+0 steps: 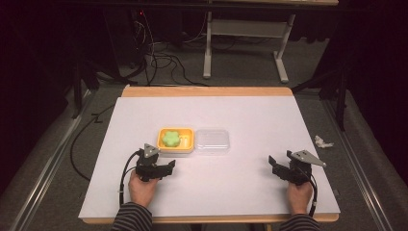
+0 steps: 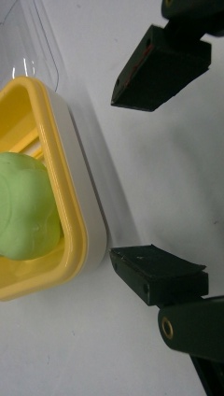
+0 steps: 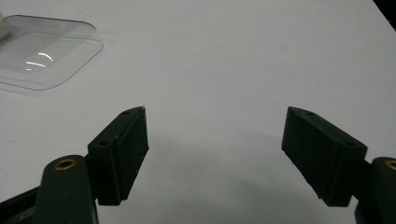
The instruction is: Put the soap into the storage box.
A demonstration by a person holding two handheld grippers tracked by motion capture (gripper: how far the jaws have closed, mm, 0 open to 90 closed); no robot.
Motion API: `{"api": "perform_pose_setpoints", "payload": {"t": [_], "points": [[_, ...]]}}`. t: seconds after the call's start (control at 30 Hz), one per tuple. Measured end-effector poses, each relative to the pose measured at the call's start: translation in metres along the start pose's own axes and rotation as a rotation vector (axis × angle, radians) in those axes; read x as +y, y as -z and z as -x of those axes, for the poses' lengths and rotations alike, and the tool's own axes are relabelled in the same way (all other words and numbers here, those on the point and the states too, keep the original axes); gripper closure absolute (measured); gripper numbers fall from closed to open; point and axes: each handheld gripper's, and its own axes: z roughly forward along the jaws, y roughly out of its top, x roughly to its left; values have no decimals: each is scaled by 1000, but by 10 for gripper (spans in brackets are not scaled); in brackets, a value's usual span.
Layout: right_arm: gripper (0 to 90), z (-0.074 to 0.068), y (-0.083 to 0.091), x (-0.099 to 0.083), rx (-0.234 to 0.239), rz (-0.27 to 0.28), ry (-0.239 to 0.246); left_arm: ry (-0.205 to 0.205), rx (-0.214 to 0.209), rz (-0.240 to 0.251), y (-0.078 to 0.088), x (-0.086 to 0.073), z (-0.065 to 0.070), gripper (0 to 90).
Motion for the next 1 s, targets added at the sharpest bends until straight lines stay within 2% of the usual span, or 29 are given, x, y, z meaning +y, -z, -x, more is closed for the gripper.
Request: {"api": "perform_pose_setpoints", "payload": {"t": [0.27, 0.5, 0.6, 0.8, 1.0], "points": [[232, 0, 0, 0, 0, 1, 0, 0, 8, 18, -4, -1, -1, 228], [232, 0, 0, 0, 1, 1, -6, -15, 27, 26, -7, -3, -3, 221], [232, 0, 0, 0, 2, 3, 2, -33, 36, 24, -8, -5, -3, 219], [233, 0, 0, 0, 2, 2, 1, -36, 40, 29, -9, -6, -4, 220], [234, -1, -1, 0, -2, -11, 12, -81, 50, 39, -8, -9, -1, 212]]}}
